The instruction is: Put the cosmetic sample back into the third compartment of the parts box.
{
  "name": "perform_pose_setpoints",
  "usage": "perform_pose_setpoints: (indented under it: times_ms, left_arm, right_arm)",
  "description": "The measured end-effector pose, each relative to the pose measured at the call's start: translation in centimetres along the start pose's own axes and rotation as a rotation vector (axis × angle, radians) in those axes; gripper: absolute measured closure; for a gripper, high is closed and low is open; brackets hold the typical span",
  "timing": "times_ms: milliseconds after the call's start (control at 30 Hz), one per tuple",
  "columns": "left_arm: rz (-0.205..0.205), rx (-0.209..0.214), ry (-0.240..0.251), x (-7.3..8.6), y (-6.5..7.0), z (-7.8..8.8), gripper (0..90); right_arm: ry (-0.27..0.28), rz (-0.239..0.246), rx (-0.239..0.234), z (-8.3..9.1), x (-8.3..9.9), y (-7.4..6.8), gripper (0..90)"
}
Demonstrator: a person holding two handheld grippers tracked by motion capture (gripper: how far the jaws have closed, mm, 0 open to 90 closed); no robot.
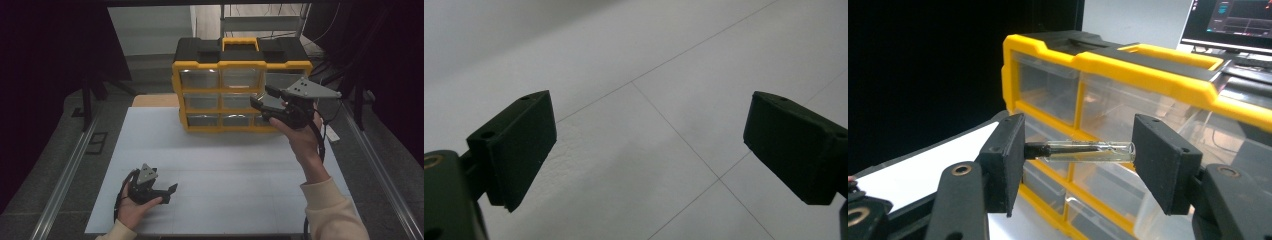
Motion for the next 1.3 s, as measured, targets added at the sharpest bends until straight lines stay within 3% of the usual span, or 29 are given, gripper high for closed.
perform_pose_setpoints:
  times_ms: [267, 400, 600, 833, 1167, 1300]
  left_arm:
    - [0.002, 0.001, 0.001, 0.0, 0.0, 0.0, 7.4]
    - [0.002, 0.000, 0.003, 0.0, 0.0, 0.0, 7.4]
    - [0.003, 0.002, 0.001, 0.0, 0.0, 0.0, 7.4]
    - [0.003, 0.002, 0.001, 0.0, -0.1, 0.0, 7.4]
    - [0.009, 0.010, 0.000, 0.0, -0.1, -0.1, 7.4]
    - [0.010, 0.010, 0.000, 0.0, -0.2, -0.1, 7.4]
  right_arm:
    - [0.003, -0.001, 0.044, 0.4, -1.4, 1.3, 39.8]
    - [0.008, 0.005, 0.092, 0.3, -2.2, 2.2, 39.9]
    - [-0.032, -0.015, 0.150, -0.1, -2.6, 3.9, 39.9]
    - [-0.065, -0.011, 0.193, -0.8, -2.6, 5.2, 39.8]
    - [-0.096, -0.052, 0.247, -1.7, -2.1, 7.1, 39.6]
    - [-0.098, -0.038, 0.248, -2.1, -2.0, 7.2, 26.0]
Point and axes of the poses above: each handheld gripper's, and its own axes: z roughly backward along the jaws, x roughly out of its underside, y roughly to its right, the point moved 2 cm from there along -z, roughly forward along the jaws, and after that the axes turned 14 degrees about -y, right-handed, at the moved point
